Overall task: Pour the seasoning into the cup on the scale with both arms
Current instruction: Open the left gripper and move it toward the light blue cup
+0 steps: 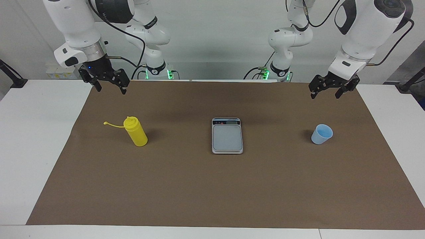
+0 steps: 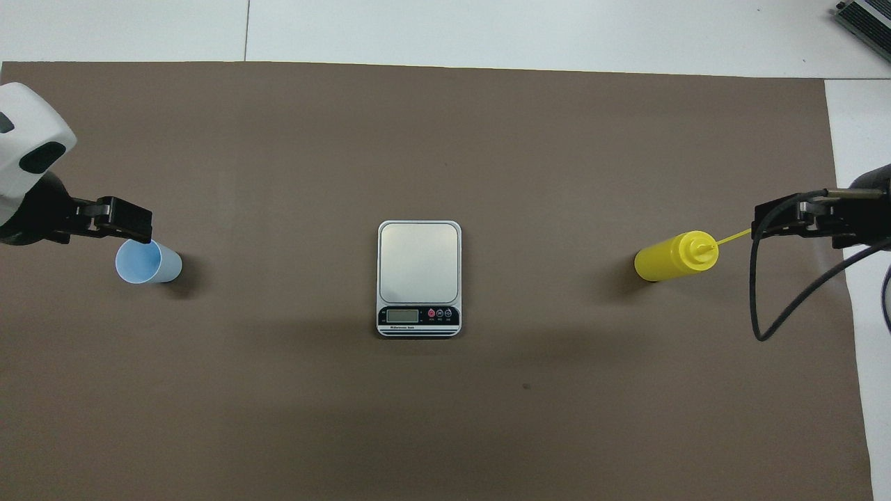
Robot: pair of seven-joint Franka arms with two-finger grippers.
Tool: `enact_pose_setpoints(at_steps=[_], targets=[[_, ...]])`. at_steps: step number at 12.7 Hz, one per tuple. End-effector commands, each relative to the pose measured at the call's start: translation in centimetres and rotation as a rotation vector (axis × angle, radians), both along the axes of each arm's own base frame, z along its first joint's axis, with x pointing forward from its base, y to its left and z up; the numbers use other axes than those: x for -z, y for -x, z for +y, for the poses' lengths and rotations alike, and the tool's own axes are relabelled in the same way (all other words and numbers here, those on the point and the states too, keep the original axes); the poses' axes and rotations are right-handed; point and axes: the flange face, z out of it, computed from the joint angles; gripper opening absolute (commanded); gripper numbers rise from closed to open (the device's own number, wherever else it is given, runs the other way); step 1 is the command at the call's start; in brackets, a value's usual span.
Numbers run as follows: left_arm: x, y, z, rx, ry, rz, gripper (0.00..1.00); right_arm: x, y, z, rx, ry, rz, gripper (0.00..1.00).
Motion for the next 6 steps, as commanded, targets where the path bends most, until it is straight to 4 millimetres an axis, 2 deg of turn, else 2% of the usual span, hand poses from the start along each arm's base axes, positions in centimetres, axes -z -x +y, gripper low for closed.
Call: enact_pose_setpoints(at_steps=[1,6], targets=[[-0.29,0.57,0.40,0.012,0.016,-0.019,1.00,0.10,0.17,-0.18,0.004,-0.015,0.004,1.00],[0.04,0.46,1.11,-0.001,0.019,-0.021,1.00,0.10,0.17,-0.01,0.001,-0.015,0.004,1.00]])
